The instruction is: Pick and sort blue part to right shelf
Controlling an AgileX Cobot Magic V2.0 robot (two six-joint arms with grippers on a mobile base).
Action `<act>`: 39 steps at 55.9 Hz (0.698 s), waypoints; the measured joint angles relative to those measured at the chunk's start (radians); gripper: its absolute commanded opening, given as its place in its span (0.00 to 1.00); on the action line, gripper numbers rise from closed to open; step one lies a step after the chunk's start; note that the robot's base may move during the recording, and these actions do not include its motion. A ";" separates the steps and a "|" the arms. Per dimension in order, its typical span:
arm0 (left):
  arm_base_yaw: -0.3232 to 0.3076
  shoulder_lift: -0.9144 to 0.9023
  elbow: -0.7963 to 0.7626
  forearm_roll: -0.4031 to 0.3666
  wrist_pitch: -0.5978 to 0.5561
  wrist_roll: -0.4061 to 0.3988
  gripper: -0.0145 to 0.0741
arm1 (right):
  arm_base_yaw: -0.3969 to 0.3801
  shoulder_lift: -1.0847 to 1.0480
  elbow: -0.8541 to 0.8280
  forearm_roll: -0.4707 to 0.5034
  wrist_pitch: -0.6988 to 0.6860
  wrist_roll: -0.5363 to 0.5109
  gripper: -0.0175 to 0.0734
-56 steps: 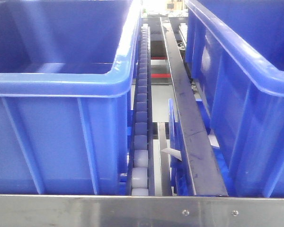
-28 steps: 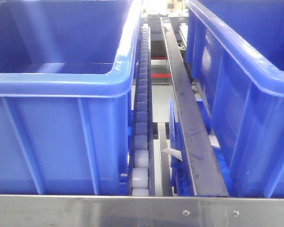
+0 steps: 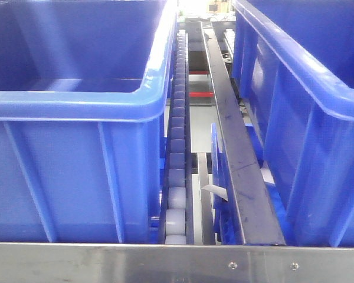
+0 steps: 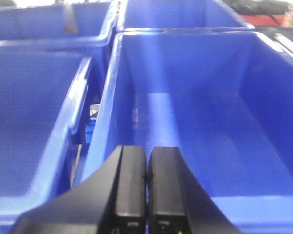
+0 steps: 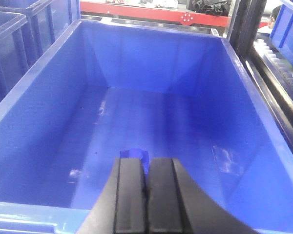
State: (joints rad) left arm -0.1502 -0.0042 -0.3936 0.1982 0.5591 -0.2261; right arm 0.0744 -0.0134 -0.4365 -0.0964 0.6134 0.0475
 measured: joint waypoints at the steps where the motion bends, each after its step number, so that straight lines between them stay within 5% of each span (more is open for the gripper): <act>1: 0.018 0.000 0.014 -0.013 -0.018 0.000 0.30 | 0.000 0.000 0.000 0.000 0.000 0.000 0.26; 16: 0.162 0.000 0.264 -0.071 -0.316 0.006 0.30 | 0.000 0.000 0.002 0.000 0.000 0.000 0.26; 27: 0.166 0.000 0.400 -0.092 -0.496 0.008 0.30 | 0.000 0.000 0.002 0.000 0.000 0.000 0.26; 39: 0.160 0.000 0.400 -0.113 -0.531 0.008 0.30 | 0.000 0.000 0.002 -0.002 0.000 0.000 0.26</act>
State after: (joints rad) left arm 0.0099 -0.0042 0.0062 0.0852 0.0284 -0.2184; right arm 0.0744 -0.0134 -0.4348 -0.0981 0.6134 0.0475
